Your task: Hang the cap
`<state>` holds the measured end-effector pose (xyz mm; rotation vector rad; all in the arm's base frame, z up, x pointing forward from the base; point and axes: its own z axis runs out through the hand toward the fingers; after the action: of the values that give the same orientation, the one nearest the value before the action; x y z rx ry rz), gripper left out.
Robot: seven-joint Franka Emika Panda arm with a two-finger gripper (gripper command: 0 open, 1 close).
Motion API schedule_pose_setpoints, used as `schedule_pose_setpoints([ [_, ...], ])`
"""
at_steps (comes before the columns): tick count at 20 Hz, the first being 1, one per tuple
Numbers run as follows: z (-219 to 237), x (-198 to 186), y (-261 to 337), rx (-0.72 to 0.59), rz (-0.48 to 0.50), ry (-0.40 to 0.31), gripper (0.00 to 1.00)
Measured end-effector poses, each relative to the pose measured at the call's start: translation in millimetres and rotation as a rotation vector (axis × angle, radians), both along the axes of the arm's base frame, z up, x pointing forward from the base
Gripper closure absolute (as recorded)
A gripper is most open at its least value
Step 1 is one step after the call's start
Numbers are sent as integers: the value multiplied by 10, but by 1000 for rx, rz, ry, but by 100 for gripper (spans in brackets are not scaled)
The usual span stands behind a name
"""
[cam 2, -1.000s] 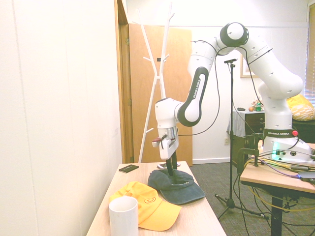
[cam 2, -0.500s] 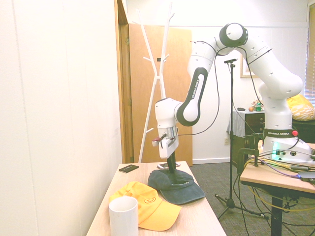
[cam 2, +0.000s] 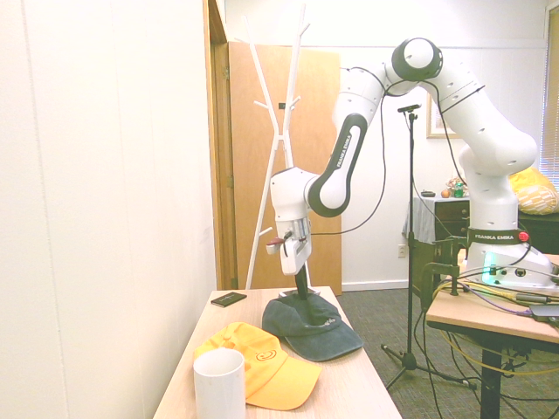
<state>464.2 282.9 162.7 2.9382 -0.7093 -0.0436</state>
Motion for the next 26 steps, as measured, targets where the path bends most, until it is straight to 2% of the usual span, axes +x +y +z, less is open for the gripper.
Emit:
schedule_pose_setpoints([
  [5,1059,104,216,-99,108,-73,100],
  [10,2396,206,130,-173,149,-239,100],
  [14,3579,446,-229,-245,115,-403,100],
  [17,4357,612,-645,-311,81,-486,100],
  [21,5137,680,-1103,-478,68,-575,100],
  [26,5918,536,-1433,-532,20,-666,100],
])
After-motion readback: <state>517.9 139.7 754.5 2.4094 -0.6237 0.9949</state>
